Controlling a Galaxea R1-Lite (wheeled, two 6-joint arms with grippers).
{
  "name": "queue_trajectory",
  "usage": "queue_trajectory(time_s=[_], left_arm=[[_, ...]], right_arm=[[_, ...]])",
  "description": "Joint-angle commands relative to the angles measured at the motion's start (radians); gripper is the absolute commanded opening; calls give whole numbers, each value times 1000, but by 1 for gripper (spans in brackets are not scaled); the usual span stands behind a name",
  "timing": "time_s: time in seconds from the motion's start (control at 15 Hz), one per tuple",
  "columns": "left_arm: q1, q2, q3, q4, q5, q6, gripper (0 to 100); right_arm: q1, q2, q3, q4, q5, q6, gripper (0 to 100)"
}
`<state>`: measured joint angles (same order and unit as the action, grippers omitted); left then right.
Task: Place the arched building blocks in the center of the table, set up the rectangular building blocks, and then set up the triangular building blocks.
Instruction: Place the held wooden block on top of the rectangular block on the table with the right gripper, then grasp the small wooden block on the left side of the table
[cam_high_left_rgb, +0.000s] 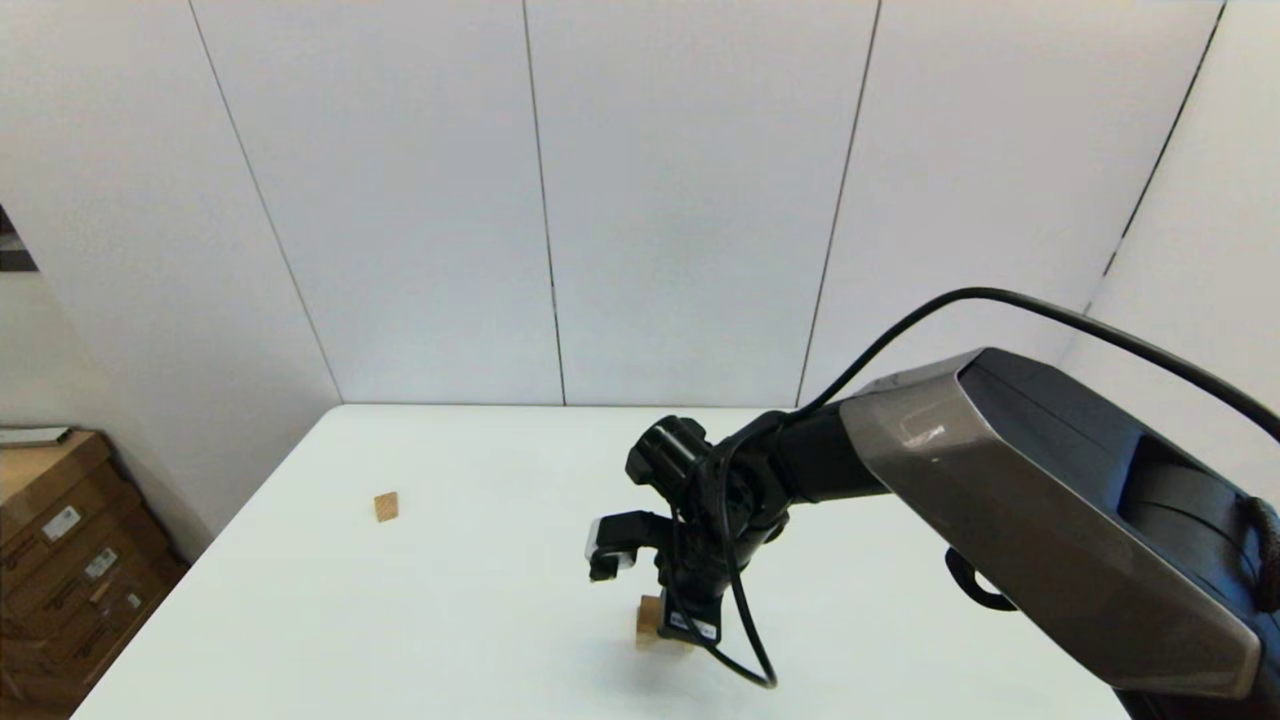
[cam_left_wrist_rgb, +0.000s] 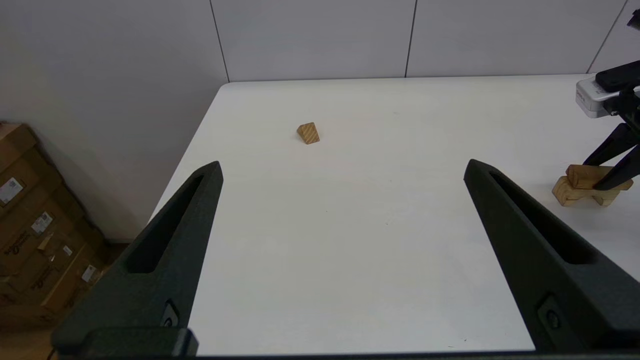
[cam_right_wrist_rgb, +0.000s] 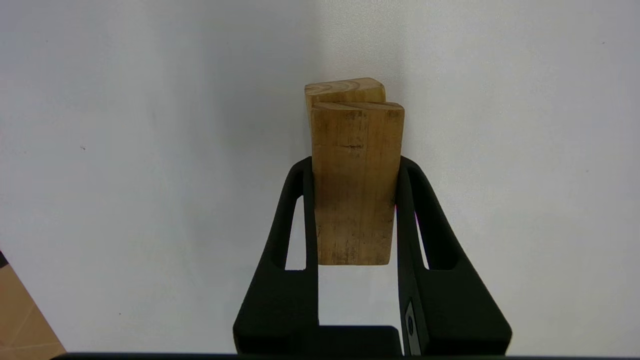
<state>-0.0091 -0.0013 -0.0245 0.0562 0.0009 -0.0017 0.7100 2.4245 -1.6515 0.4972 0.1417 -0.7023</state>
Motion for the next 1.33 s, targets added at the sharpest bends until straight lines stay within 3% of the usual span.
queue_trajectory(time_s=[0.07, 0.4, 0.73, 0.87, 1.0, 1.07, 1.2, 1.33], left_arm=[[0, 1, 0, 1, 1, 0, 100], [0, 1, 0, 1, 1, 0, 100], [0, 1, 0, 1, 1, 0, 100], [0, 1, 0, 1, 1, 0, 100], [0, 1, 0, 1, 1, 0, 100], [0, 1, 0, 1, 1, 0, 100], [0, 1, 0, 1, 1, 0, 100], [0, 1, 0, 1, 1, 0, 100]], right_arm=[[2, -1, -7, 3, 4, -2, 100], [0, -2, -13, 1, 7, 6, 100], [-60, -176, -33, 6, 7, 193, 100], [-104, -337, -5, 83, 7, 211, 100], [-145, -548, 22, 227, -5, 253, 100], [-161, -631, 33, 279, -37, 316, 100], [-184, -798, 79, 360, -154, 455, 100], [-192, -984, 177, 369, -249, 532, 100]])
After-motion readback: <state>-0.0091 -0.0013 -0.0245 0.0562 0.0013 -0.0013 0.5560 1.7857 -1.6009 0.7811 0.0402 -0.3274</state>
